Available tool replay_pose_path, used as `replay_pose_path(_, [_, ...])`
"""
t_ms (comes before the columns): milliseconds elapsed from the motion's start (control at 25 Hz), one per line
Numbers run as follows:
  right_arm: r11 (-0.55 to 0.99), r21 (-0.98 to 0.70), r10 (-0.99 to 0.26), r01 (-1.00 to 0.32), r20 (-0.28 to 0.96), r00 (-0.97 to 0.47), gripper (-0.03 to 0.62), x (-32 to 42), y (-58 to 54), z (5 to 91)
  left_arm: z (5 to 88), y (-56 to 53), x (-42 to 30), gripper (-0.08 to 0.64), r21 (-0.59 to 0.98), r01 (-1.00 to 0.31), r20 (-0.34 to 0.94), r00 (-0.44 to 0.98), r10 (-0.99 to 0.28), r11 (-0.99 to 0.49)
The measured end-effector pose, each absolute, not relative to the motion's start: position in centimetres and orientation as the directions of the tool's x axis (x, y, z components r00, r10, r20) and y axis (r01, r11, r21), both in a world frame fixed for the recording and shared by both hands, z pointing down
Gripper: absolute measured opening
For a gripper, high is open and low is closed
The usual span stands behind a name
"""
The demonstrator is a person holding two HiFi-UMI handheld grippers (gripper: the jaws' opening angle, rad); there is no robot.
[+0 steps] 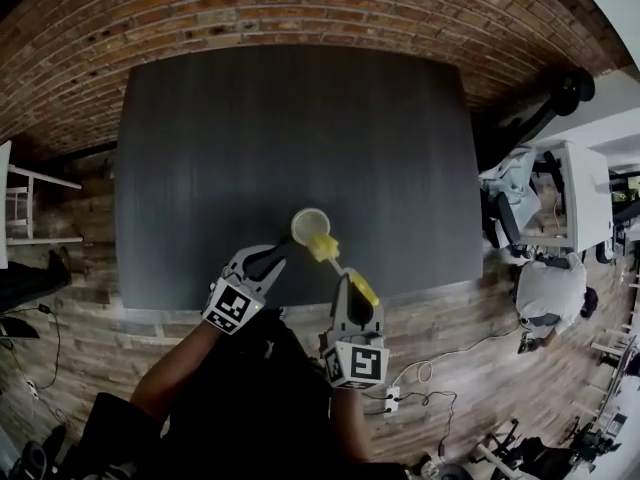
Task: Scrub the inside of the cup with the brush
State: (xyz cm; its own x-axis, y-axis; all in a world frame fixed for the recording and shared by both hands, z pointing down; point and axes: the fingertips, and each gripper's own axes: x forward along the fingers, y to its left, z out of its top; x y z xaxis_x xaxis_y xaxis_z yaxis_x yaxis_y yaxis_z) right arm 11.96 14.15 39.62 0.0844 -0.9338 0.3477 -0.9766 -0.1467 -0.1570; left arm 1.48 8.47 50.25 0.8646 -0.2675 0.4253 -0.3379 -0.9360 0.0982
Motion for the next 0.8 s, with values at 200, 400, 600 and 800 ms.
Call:
replay_pose_path(200, [-0.136,-0.171,-0.955,-0.976,0.284,0.083,0.046,11.7,16.5,37.1,43.6,10.9,0.2,0.063,0.046,-0.368,0.306,0.890,-0.338,-0.929])
replay_pose_path(400, [-0.112,-0.167,-0.964,-0.980,0.257,0.066,0.046,10.4,19.1,34.7,40.5,13.9,-1.9,0.044,0.009,-0.396,0.290,0.880,-0.376,-0.918])
replay_pose_path(600, [-0.104,-0.156,-0.970,-0.982,0.236,0.065,0.046,9.5,21.2,32.9,36.2,15.3,-3.4,0.044,-0.005,-0.436,0.234,0.874,-0.425,-0.900])
replay_pose_path(800, [-0.110,-0.158,-0.975,-0.981,0.209,0.075,0.046,7.6,22.7,31.3,32.8,16.4,-4.5,0.046,-0.009,-0.426,0.149,0.894,-0.422,-0.905])
